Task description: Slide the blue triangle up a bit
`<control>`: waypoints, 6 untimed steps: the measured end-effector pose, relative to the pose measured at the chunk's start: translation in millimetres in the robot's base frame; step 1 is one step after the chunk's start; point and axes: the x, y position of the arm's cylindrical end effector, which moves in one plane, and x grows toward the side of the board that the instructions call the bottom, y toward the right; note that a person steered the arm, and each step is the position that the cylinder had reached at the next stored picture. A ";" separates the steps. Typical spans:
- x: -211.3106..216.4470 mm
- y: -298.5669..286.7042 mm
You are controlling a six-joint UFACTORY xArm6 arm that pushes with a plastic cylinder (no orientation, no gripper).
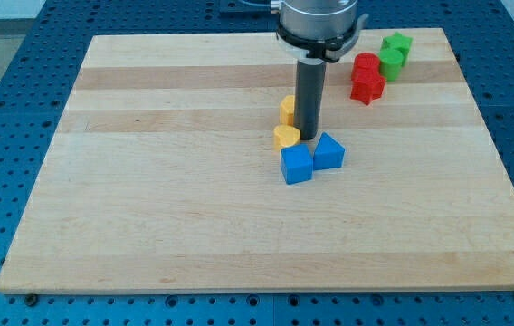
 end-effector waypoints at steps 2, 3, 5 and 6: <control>-21.3 88.5; 9.1 135.1; 123.4 85.4; 118.4 56.0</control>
